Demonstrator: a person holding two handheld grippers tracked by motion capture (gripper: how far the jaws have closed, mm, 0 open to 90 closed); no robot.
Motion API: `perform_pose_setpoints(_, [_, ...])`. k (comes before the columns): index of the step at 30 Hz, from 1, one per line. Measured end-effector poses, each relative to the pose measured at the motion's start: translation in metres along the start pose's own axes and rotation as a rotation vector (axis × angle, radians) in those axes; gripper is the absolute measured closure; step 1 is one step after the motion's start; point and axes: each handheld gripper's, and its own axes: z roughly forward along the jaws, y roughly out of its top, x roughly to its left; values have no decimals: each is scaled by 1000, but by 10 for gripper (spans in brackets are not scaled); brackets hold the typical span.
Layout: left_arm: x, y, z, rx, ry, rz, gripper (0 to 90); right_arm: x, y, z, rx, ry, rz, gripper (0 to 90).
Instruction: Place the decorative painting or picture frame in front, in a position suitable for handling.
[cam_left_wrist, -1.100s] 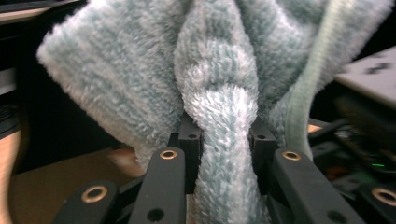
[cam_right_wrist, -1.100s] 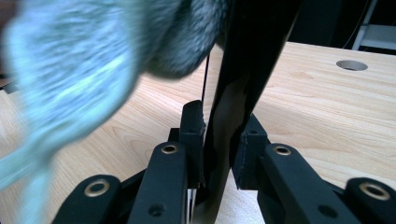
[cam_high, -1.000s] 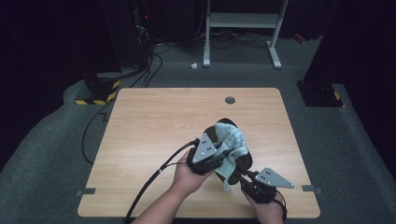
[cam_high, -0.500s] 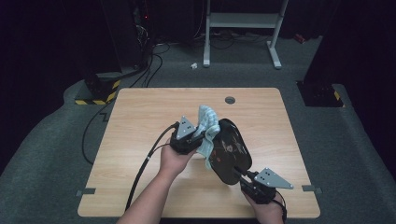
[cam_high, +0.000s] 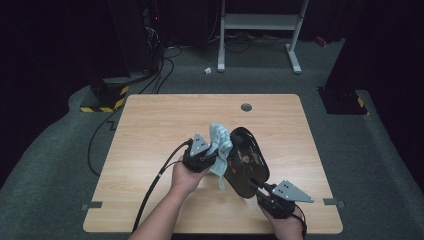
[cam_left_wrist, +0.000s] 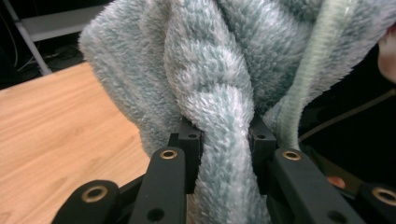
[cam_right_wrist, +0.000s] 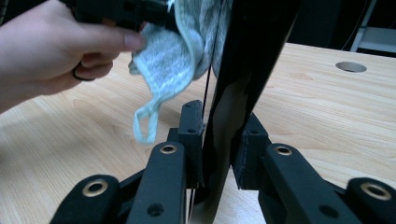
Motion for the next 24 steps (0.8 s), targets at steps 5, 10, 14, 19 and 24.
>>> perform_pose_setpoints(5, [-3, -9, 2, 13, -9, 1, 734, 0, 0, 0, -2, 0, 1, 757])
perform_pose_setpoints(10, [-10, -11, 1, 11, -26, 4, 734, 0, 0, 0, 0, 0, 1, 757])
perform_pose_setpoints(14, [-28, -8, -4, -6, -64, 52, 734, 0, 0, 0, 4, -3, 0, 757])
perform_pose_setpoints(19, [-44, -5, -9, -24, -97, 91, 734, 0, -1, 0, 4, -3, -1, 759])
perform_pose_setpoints(24, [-63, 3, -16, -52, -134, 150, 734, 0, -1, 0, 5, -2, 0, 761])
